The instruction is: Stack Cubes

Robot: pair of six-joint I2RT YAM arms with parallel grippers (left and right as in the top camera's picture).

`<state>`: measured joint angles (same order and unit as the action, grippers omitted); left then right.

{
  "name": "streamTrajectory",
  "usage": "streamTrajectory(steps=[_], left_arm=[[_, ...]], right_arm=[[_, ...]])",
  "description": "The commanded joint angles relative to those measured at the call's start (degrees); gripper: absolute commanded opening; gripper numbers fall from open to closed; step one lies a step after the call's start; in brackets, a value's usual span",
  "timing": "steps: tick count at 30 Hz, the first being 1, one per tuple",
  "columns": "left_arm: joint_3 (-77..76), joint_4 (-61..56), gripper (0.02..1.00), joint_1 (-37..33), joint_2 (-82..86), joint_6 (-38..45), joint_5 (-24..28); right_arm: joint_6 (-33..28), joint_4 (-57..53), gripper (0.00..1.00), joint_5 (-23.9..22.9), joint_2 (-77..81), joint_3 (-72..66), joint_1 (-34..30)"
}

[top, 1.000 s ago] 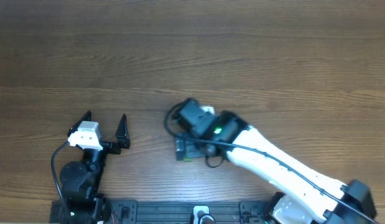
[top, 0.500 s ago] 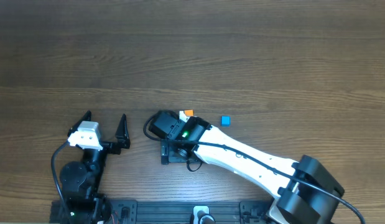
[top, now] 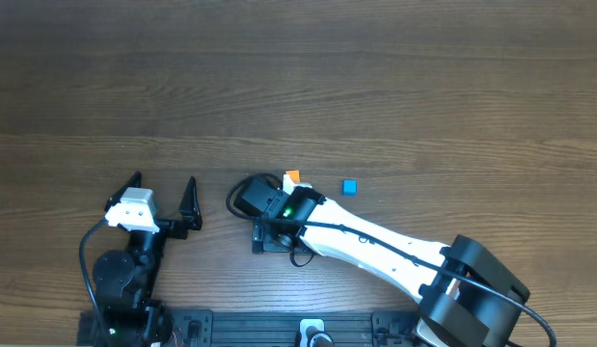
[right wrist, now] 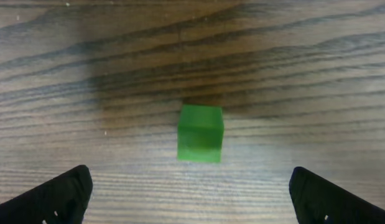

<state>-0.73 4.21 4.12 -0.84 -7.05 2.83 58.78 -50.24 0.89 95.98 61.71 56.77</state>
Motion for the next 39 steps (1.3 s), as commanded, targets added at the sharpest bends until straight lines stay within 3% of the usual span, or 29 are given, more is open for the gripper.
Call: streamTrajectory(steps=[1, 25, 39], left_arm=[[0.4, -0.1, 1.0, 0.3, 0.5, 0.8, 0.6], [0.4, -0.1, 1.0, 0.3, 0.5, 0.8, 0.6], [0.4, -0.1, 1.0, 0.3, 0.5, 0.8, 0.6]], right_arm=[[1.6, 0.6, 0.993, -0.7, 0.7, -2.1, -0.3], [2.1, 3.8, 0.965, -1.3, 4.2, -3.8, 0.8], [2.0, 4.4, 0.831, -1.4, 5.6, -3.8, 1.0]])
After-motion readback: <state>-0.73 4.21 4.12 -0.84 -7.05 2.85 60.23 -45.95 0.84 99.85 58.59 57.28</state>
